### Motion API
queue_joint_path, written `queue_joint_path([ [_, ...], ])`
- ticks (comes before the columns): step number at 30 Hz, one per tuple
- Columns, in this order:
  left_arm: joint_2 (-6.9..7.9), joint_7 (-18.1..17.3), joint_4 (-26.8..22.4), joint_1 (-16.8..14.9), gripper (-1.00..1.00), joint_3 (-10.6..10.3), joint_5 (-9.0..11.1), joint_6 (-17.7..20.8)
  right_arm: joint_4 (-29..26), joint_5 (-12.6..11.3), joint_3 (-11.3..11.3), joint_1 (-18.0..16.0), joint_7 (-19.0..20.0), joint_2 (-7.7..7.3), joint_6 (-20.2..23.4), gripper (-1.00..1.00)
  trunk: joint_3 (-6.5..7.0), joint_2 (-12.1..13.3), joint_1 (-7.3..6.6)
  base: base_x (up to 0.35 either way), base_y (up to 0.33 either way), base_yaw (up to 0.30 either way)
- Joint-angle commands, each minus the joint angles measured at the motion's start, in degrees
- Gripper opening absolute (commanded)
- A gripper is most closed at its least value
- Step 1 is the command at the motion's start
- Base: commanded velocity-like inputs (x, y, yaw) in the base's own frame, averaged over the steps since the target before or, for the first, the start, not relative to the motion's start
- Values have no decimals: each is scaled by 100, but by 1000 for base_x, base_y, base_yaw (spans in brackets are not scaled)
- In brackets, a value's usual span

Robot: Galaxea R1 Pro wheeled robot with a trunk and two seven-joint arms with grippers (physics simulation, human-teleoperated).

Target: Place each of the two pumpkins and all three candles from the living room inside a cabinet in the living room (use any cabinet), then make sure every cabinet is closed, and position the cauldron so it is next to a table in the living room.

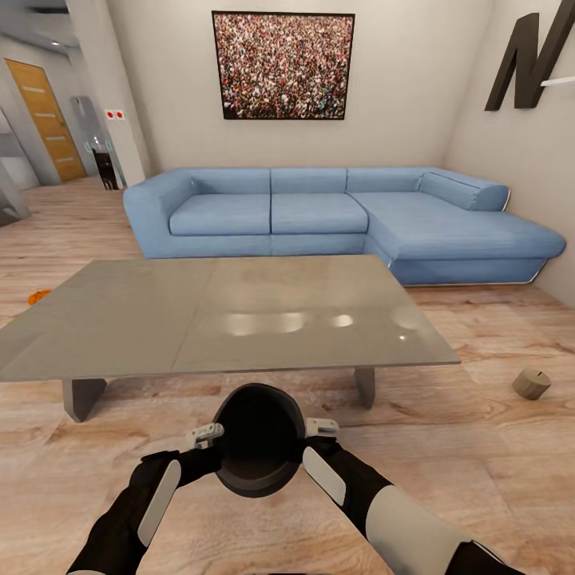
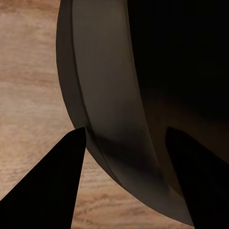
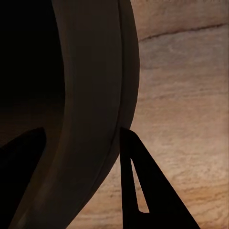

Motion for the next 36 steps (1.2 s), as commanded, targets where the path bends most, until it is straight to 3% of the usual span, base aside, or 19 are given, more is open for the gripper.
queue_joint_path([
  [1,8,7,5,3,-100,23,4,3,-124,22,13,-7,522,0,-372,-100,0,-1,-1,0,0,0],
  [13,8,3,4,3,-100,24,4,7,-124,22,13,-6,522,0,-372,-100,0,-1,-1,0,0,-74],
  [36,8,-1,4,3,-100,24,4,7,-124,22,14,-6,522,0,-373,-100,-465,-29,53,0,0,-14],
])
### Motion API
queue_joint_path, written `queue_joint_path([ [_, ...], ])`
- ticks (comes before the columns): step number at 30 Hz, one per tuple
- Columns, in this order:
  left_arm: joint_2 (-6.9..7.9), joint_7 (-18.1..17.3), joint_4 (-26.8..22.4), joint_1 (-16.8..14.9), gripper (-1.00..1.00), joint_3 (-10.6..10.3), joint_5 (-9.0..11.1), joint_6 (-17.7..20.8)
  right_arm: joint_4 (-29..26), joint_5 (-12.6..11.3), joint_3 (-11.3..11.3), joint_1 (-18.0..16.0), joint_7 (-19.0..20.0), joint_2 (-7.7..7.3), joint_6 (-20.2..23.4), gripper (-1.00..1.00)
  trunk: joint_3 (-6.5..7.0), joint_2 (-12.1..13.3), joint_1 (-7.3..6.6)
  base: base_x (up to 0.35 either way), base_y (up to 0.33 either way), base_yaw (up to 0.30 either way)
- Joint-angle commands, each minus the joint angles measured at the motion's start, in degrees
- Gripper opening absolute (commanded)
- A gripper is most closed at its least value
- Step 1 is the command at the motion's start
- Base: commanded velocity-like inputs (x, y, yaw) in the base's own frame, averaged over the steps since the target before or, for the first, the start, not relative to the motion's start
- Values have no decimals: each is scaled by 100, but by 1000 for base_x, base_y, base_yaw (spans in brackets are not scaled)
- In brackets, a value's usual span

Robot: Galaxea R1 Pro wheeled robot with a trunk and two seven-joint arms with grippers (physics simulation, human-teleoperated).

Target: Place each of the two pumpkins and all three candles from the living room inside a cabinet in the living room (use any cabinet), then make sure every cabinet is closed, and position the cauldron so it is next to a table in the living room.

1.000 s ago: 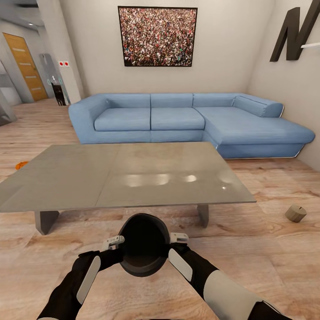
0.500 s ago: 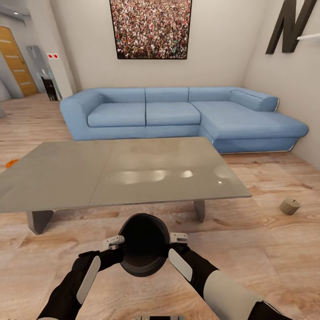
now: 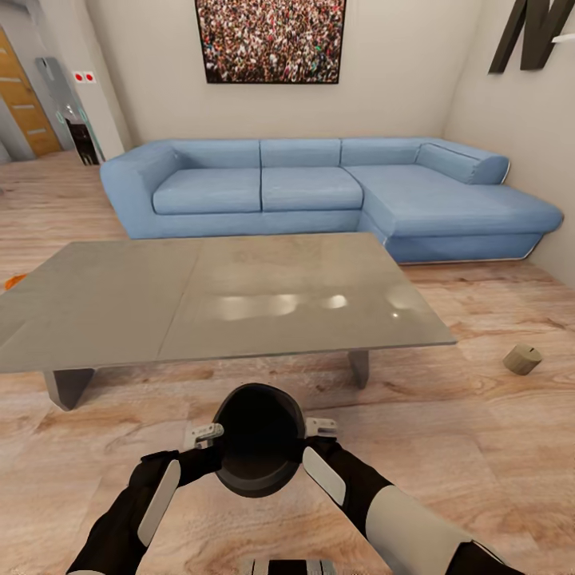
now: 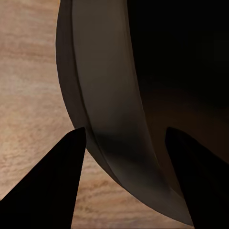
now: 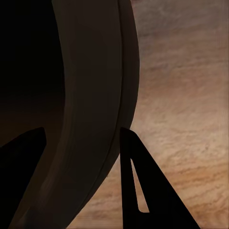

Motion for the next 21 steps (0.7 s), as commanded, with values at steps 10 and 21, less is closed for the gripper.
queue_joint_path([
  [10,9,7,6,3,-100,21,17,1,-127,22,19,-8,516,0,-378,-100,-177,-12,19,0,0,0],
  [21,9,9,6,3,-100,21,17,1,-127,22,18,-8,516,0,-382,-100,-244,-16,27,19,0,0],
])
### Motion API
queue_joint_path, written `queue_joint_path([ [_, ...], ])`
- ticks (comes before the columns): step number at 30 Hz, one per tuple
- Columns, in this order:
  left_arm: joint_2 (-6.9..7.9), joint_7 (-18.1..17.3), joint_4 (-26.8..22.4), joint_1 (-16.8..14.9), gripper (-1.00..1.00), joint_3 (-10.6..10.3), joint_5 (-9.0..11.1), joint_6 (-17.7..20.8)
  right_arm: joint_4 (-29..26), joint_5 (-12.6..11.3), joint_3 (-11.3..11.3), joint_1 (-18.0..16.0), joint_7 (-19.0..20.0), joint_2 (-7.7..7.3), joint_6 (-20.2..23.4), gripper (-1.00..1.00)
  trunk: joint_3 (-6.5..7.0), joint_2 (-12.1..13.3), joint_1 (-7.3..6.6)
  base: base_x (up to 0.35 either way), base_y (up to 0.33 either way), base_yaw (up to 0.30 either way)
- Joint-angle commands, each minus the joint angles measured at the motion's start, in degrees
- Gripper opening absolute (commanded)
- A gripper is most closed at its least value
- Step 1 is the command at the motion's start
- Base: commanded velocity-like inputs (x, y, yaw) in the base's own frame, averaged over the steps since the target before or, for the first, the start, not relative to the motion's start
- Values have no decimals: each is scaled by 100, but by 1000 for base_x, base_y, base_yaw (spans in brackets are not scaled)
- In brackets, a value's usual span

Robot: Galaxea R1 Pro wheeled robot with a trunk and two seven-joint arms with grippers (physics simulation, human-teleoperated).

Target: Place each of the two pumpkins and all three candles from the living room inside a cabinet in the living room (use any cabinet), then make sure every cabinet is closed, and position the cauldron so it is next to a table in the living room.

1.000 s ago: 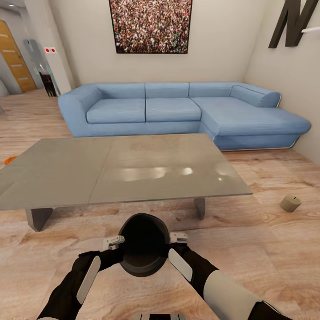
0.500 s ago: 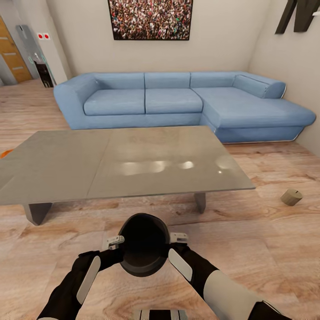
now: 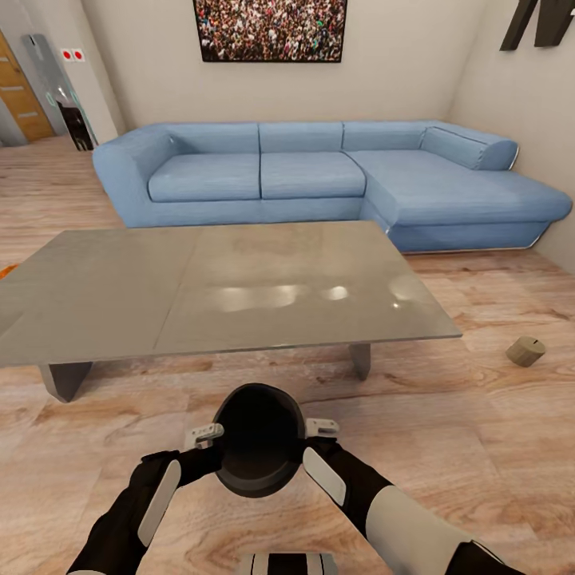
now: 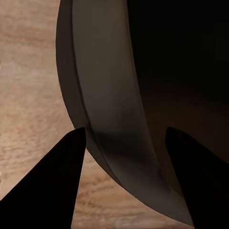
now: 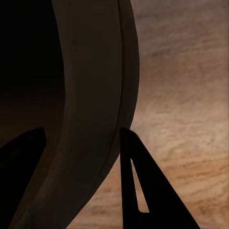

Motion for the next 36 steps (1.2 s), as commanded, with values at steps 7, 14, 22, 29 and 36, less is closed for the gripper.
queue_joint_path([
  [7,9,4,7,3,-100,28,31,4,-151,22,23,-8,483,0,-362,-100,1,-1,-1,200,0,0],
  [14,9,4,7,3,-100,28,31,1,-151,22,24,-8,483,0,-362,-100,1,-1,-1,168,0,0],
  [22,9,6,7,3,-100,28,31,5,-151,22,21,-8,483,0,-362,-100,1,-1,-1,26,0,0],
  [29,9,4,7,3,-100,28,31,0,-151,22,20,-8,483,0,-369,-100,1,-1,-1,8,0,0],
  [36,9,4,7,3,-100,28,31,0,-151,22,25,-8,483,0,-371,-100,1,-1,-1,0,0,0],
])
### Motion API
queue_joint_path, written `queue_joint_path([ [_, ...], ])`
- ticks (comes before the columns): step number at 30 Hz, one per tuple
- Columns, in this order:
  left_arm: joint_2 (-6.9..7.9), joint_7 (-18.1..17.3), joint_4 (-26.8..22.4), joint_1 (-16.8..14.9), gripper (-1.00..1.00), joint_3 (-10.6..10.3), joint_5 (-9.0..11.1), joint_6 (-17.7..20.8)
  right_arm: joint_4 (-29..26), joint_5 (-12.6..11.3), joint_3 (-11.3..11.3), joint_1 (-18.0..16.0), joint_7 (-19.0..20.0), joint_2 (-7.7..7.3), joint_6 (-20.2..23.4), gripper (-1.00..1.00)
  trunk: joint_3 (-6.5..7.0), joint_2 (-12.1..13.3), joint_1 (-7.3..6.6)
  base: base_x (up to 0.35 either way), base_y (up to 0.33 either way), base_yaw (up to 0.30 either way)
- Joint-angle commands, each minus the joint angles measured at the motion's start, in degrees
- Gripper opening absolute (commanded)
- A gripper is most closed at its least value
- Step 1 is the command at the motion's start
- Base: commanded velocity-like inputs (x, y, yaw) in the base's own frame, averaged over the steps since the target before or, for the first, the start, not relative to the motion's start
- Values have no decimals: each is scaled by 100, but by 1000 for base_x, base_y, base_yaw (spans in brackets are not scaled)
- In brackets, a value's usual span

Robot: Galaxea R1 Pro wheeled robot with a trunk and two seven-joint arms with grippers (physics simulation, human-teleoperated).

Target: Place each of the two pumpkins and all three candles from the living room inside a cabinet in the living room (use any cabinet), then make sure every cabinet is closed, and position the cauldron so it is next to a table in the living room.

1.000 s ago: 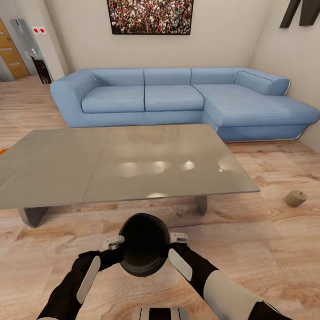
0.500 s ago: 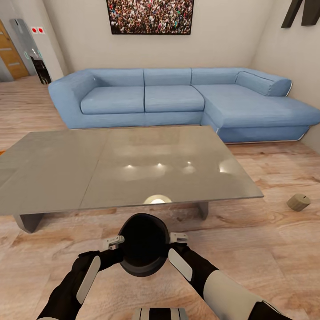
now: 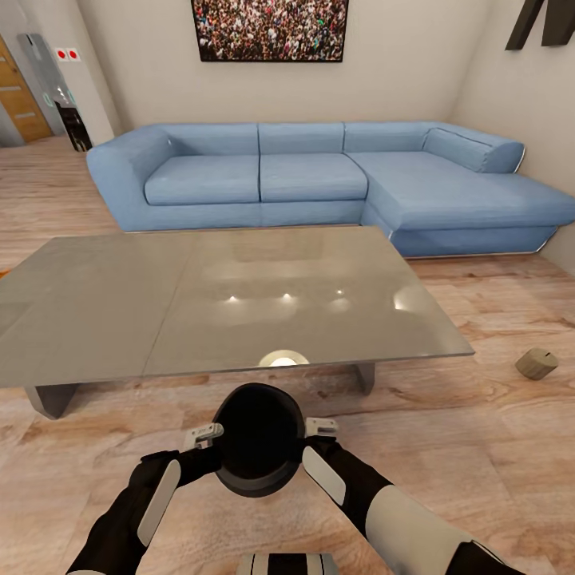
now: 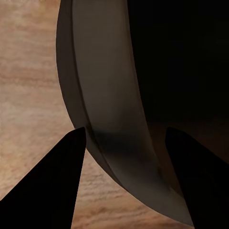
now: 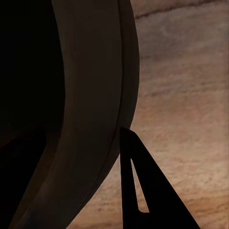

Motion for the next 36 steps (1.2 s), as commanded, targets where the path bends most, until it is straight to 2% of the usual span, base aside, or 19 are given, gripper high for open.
queue_joint_path([
  [1,8,8,7,3,-100,11,-4,1,-97,22,16,-6,554,0,-410,-100,0,-1,-1,0,0,0],
  [6,8,8,7,3,-100,11,-4,1,-97,22,16,-6,554,0,-410,-100,0,-1,-1,0,0,0],
  [15,8,9,7,3,-100,11,-4,1,-97,22,16,-6,554,0,-413,-100,-155,-10,17,0,0,0],
  [33,8,12,7,3,-100,11,-4,9,-97,24,14,-6,554,0,-419,-100,-155,-10,17,0,0,0],
  [34,8,14,7,3,-100,11,-4,9,-97,25,12,-6,554,0,-419,100,-155,-10,17,0,0,0],
  [36,8,15,7,3,-100,11,-4,10,-97,23,12,-6,554,0,-419,100,-155,-10,17,0,0,0],
])
